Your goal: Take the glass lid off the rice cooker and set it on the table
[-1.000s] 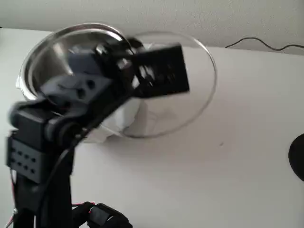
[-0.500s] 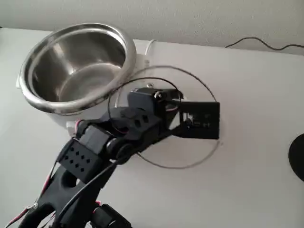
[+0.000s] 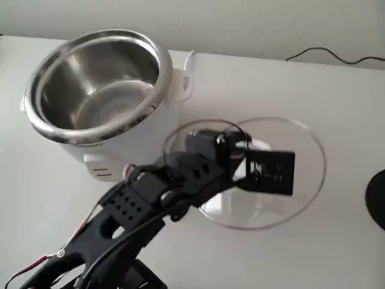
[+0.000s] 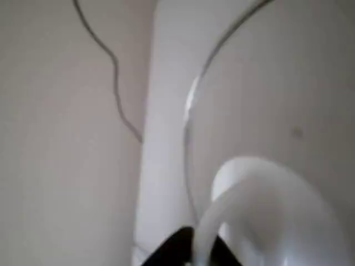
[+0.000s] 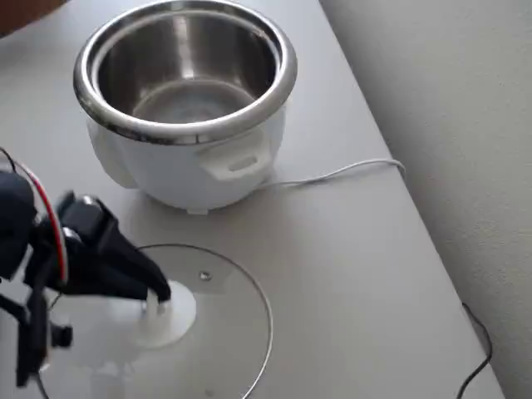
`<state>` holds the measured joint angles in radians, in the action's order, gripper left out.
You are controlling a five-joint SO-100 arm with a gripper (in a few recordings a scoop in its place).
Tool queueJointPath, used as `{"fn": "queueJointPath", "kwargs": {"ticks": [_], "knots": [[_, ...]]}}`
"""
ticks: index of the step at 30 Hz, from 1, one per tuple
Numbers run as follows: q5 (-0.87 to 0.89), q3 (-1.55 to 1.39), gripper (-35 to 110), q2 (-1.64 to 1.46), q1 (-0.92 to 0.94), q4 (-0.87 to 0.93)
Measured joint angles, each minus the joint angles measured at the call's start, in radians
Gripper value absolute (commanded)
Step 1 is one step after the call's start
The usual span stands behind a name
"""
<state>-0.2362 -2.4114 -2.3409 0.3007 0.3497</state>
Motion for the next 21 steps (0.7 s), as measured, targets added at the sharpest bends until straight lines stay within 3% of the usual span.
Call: {"fn": "queueJointPath", "kwargs": {"ticks": [8, 21], "knots": [[0.071, -0.097, 0, 0.140, -0.021, -0.167], [0.144, -0.097, 0, 0.272, -0.115, -0.293]]}}
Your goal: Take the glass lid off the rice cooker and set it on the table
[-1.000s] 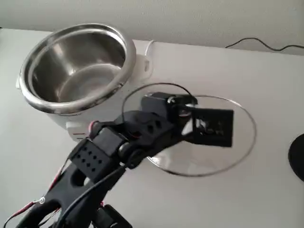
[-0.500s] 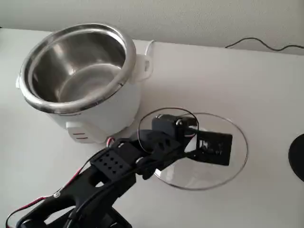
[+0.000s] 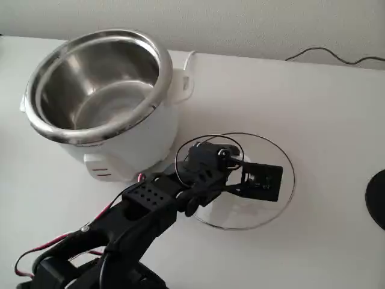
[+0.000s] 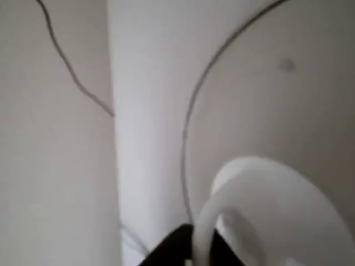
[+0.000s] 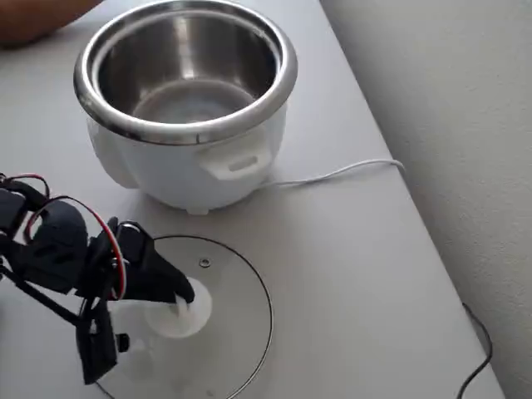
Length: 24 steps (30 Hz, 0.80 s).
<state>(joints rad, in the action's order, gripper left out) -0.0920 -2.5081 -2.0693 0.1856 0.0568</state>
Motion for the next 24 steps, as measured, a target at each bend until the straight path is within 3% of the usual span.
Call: {"fn": "queueJointPath", "kwargs": {"ticks": [24], "knots": [[0.020, 0.002, 0, 0.198, -0.006, -0.160]]}}
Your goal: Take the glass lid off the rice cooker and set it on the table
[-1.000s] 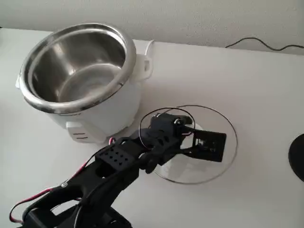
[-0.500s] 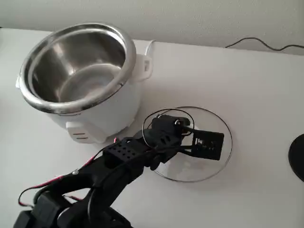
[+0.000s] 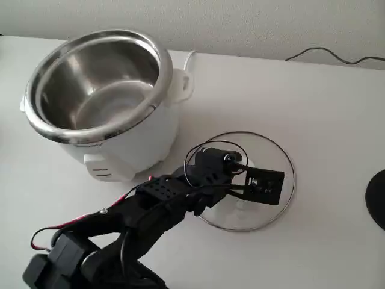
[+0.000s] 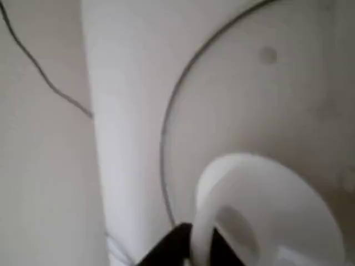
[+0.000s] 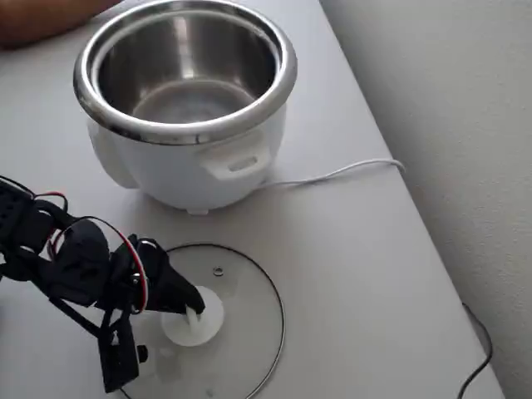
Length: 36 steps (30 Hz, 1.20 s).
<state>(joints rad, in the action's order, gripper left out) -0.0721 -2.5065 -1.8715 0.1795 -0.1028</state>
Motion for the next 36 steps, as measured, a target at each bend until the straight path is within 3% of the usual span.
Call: {"fn": "queueJointPath", "kwargs": {"ticks": [6, 16, 21, 36], "knots": [[0.000, 0.003, 5, 0.029, -0.003, -0.029], [-0.026, 0.008, 28, 0.089, -0.037, -0.055], [-0.049, 0.011, 32, 0.091, -0.038, -0.041], [-0.049, 0.008, 29, -0.210, -0.023, 0.354]]}}
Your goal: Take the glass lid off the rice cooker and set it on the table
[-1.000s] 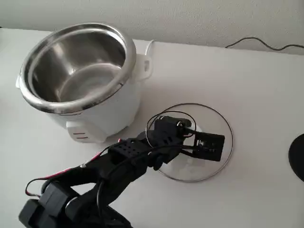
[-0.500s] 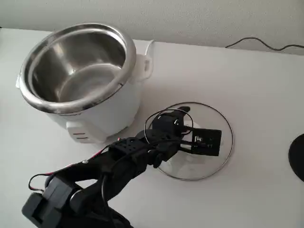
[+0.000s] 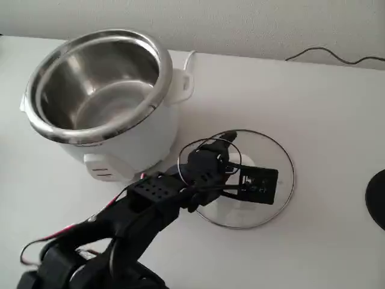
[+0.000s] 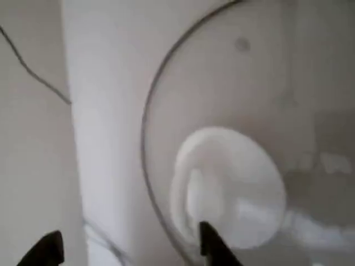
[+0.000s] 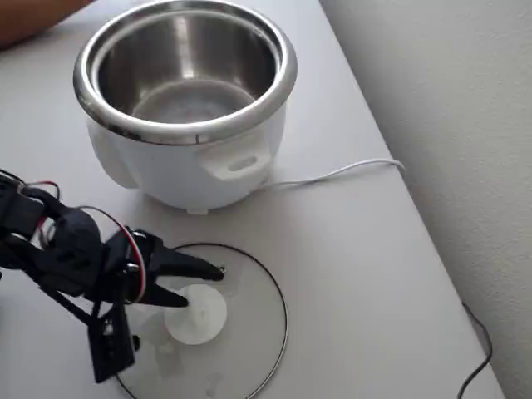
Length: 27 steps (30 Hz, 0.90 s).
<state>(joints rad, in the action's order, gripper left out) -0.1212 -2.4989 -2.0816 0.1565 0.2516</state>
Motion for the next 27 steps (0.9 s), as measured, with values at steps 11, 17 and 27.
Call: {"fn": "queueJointPath", "kwargs": {"ticks": [11, 17, 27], "knots": [[0.000, 0.000, 1, -0.577, -0.074, 0.446], [0.005, -0.018, 0, -0.887, -0.167, 0.692], [0.067, -0.252, 1, -1.187, -0.236, 0.897]]}}
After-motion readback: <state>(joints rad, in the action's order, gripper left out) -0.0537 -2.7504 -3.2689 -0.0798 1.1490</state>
